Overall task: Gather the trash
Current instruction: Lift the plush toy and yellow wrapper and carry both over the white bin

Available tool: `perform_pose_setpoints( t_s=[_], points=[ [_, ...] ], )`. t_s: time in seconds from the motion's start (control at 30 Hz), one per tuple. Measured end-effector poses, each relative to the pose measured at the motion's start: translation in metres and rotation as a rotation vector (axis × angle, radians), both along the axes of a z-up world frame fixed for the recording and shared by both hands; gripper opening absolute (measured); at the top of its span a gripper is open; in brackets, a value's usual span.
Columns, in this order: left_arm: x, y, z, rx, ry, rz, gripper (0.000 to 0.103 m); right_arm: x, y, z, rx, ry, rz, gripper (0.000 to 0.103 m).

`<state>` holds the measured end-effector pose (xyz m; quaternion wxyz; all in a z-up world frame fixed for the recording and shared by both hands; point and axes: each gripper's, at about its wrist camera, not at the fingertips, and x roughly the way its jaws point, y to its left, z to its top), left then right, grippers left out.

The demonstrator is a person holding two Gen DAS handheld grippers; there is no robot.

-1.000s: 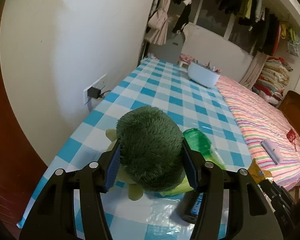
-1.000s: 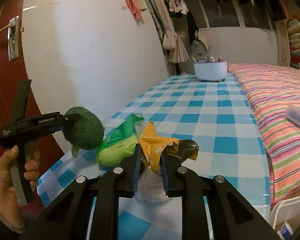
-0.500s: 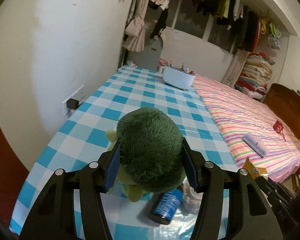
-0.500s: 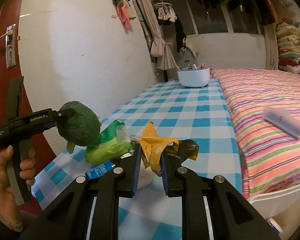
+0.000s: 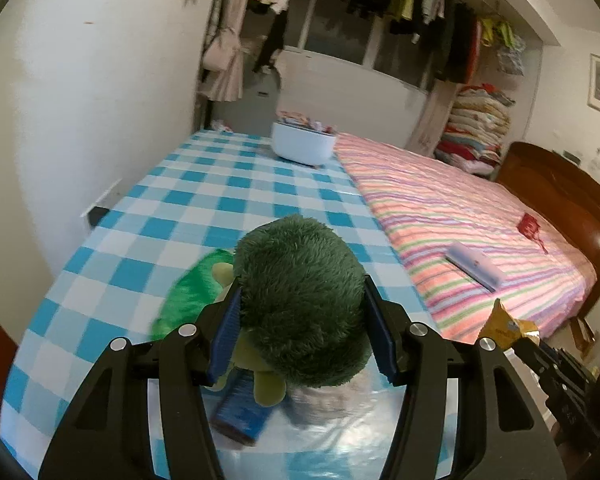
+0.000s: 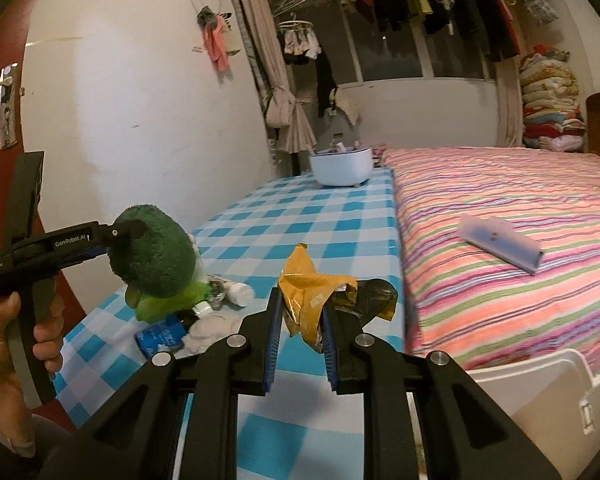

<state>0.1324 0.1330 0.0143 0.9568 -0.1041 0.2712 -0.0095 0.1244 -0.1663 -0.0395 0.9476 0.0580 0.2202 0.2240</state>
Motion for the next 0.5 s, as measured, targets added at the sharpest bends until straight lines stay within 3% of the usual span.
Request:
perform_pose_setpoints(
  t_s=[0.5],
  points=[
    [0.009,-0.101,-0.012,-0.015,0.029,-0.237,0.055,-0.02,-0.077,-0.007,-0.022,0.008,-0.186,0.018]
  ],
)
